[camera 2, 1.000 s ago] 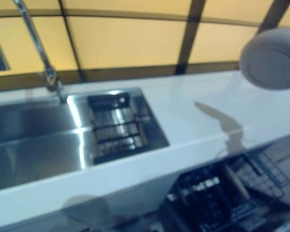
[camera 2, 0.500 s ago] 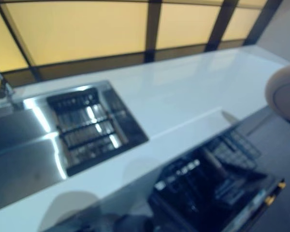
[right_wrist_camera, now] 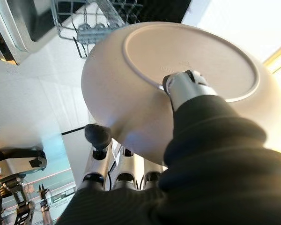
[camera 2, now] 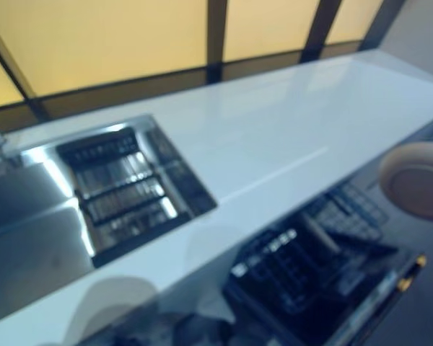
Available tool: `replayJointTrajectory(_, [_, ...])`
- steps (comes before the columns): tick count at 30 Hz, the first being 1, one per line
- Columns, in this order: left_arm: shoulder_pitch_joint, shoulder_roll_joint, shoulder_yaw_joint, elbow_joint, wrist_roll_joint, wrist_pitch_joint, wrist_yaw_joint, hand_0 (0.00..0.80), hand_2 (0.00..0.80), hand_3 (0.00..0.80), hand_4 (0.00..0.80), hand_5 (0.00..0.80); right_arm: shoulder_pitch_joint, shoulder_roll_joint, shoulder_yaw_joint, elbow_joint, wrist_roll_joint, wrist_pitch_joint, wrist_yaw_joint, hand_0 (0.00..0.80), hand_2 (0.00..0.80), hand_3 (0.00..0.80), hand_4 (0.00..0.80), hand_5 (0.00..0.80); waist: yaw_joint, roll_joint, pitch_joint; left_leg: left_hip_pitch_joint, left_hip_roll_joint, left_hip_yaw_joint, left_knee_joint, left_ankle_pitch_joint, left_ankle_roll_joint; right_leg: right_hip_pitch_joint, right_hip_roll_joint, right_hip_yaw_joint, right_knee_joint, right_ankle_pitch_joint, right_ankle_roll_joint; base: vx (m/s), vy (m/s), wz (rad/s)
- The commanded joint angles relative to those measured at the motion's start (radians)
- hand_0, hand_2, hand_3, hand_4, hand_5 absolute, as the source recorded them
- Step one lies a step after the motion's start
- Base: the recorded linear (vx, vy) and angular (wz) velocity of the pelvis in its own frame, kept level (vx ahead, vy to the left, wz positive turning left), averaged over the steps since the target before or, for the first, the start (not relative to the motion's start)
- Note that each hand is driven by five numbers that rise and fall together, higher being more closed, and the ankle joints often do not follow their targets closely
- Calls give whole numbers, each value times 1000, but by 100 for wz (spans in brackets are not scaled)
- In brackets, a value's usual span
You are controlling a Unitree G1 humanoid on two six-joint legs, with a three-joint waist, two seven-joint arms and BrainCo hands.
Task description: Take plates into dishwasher
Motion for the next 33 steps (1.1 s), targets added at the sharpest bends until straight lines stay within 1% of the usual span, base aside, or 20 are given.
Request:
replayJointTrajectory(1, [-38, 29, 25, 11, 23, -16, 8, 0, 0, 0, 0, 0, -33, 13, -37, -56, -52, -2, -8, 800, 800, 800, 800, 800, 20, -48, -13, 49, 19, -21, 3, -42, 30, -44, -30, -3, 2, 67, 88, 0, 0, 0])
replayJointTrajectory(7, [-40, 16, 40, 9, 29, -15, 14, 0, 0, 0, 0, 0, -28, 69, 9, -182, -134, 72, 32, 800, 800, 800, 800, 800, 15, -49, -5, 44, 19, -20, 3, -40, 32, -48, -30, -4, 2, 68, 86, 0, 0, 0])
replayJointTrajectory(18, [-56, 11, 50, 19, 39, -16, 18, 0, 0, 0, 0, 0, -33, 151, 108, -301, -179, 141, 114, 800, 800, 800, 800, 800, 20, -55, 4, 42, 20, -18, 3, -36, 32, -46, -33, -16, 2, 70, 84, 0, 0, 0])
replayJointTrajectory(24, [-64, 7, 47, 18, 40, -12, 20, 0, 0, 0, 0, 0, -50, 191, 164, -315, -216, 158, 136, 800, 800, 800, 800, 800, 24, -55, 5, 43, 21, -18, 3, -36, 33, -44, -35, -18, 2, 71, 84, 0, 0, 0])
replayJointTrajectory(26, [-65, 7, 47, 16, 44, -13, 21, 0, 0, 0, 0, 0, -56, 207, 185, -321, -221, 174, 138, 800, 800, 800, 800, 800, 29, -55, 7, 44, 22, -18, 3, -35, 33, -42, -37, -22, 2, 70, 83, 0, 0, 0])
replayJointTrajectory(32, [-76, 4, 39, 17, 49, -3, 21, 0, 0, 0, 0, 0, -83, 272, 249, -321, -243, 190, 134, 800, 800, 800, 800, 800, 38, -53, 10, 45, 19, -24, 3, -36, 34, -39, -41, -27, 2, 70, 84, 0, 0, 0])
replayJointTrajectory(33, [-75, 2, 38, 15, 49, -4, 22, 0, 0, 0, 0, 0, -84, 286, 257, -324, -258, 202, 130, 800, 800, 800, 800, 800, 40, -53, 10, 46, 18, -25, 3, -37, 35, -39, -42, -27, 2, 71, 85, 0, 0, 0])
